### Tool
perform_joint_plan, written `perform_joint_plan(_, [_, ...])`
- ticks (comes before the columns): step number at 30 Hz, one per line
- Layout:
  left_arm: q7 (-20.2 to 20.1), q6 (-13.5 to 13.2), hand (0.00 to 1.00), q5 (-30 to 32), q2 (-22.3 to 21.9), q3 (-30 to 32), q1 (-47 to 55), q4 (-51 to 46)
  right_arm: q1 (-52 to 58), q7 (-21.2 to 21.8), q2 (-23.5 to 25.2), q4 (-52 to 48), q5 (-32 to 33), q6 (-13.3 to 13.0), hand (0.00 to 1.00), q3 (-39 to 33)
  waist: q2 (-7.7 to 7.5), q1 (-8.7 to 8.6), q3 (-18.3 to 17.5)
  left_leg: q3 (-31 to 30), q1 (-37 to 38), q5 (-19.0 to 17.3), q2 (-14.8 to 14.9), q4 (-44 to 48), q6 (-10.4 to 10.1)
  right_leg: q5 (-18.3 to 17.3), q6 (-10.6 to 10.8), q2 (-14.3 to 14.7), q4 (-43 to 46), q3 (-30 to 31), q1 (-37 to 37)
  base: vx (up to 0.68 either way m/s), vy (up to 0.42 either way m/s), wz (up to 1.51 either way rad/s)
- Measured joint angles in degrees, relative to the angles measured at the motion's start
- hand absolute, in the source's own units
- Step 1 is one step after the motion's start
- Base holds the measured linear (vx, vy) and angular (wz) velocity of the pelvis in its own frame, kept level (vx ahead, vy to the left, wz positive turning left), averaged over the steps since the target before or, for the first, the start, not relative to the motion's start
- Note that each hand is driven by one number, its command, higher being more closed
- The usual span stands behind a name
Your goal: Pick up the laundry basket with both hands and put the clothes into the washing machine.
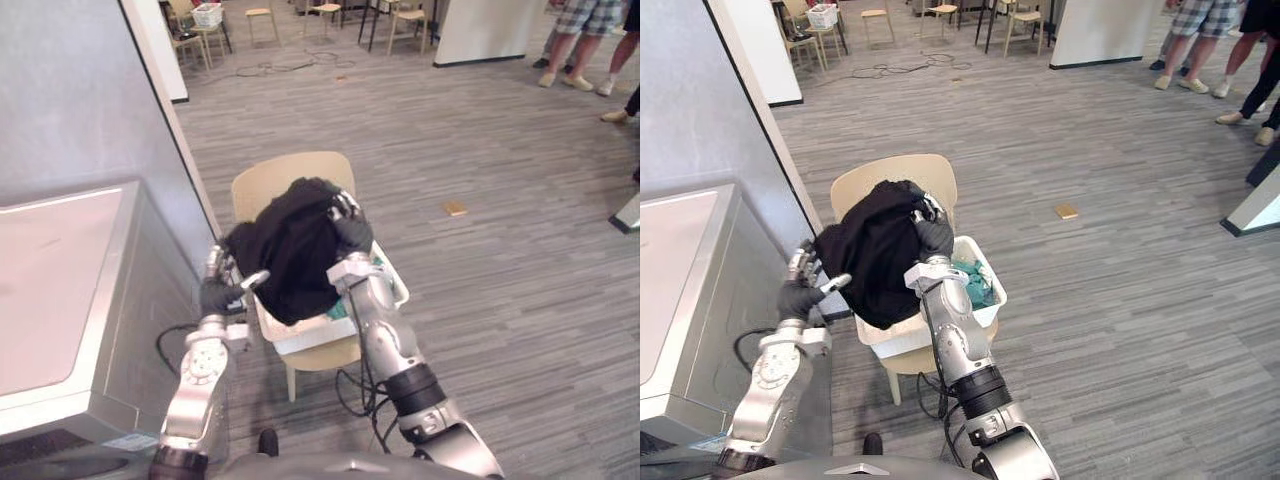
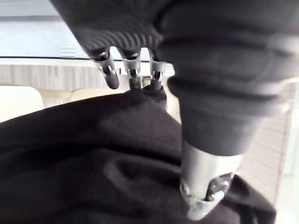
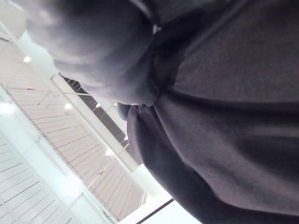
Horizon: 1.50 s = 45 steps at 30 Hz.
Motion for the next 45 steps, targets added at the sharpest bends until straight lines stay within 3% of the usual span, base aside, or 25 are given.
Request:
perform_joint_plan(9, [-0.6,2.8,0.0,-0.1,1.2,-6.5,-11.5,17.3,0.9,-0.1,-2.8,0.1,0.2,0.3,1.0,2.6,-0.21,-1.84,-0.2,1.2,-0.3,-0.3,1.2,0.0,-0.7,2.0,-0.2,1.3,-2.0,2.4,-0.8,0.0,-0.01,-0.13])
perform_joint_plan(17, [-0.5,3.7,0.0,-1.4,1.4,-8.8,-15.5,21.1,0.9,-0.8,-4.1,0.1,0.5,0.3,1.0,3.7,-0.21,-2.1,-0.2,1.2,-0.4,-0.3,1.8,0.0,-0.9,2.1,-0.3,1.9,-2.1,2.5,-0.9,0.0,-0.001,0.0])
perform_joint_plan(28, [0.6,3.8,0.0,-7.9,1.6,-13.5,-23.3,24.8,0.9,-1.1,-4.1,-0.2,0.9,0.2,1.0,4.5,-0.38,-2.73,-0.3,1.2,-1.2,-0.1,1.8,0.0,-1.0,2.1,-0.1,1.9,-1.5,2.6,-1.9,0.0,0.0,0.0])
perform_joint_plan(29, [0.6,3.8,1.0,-8.8,1.6,-14.0,-23.8,24.9,0.9,-1.2,-4.1,-0.2,1.1,0.2,1.0,4.6,-0.38,-2.84,-0.3,1.2,-1.2,-0.1,1.8,0.0,-1.0,2.1,-0.1,1.9,-1.5,2.6,-1.9,0.0,0.0,0.0])
perform_joint_plan(45, [0.6,3.8,1.0,-12.3,1.6,-17.7,-26.7,25.4,0.7,-1.3,-4.1,-0.4,2.5,-1.2,1.0,6.1,-0.7,-3.21,-0.5,1.2,-1.6,-0.1,1.8,0.0,-1.0,2.1,-0.2,1.8,-1.1,2.6,-2.5,0.0,0.0,0.0])
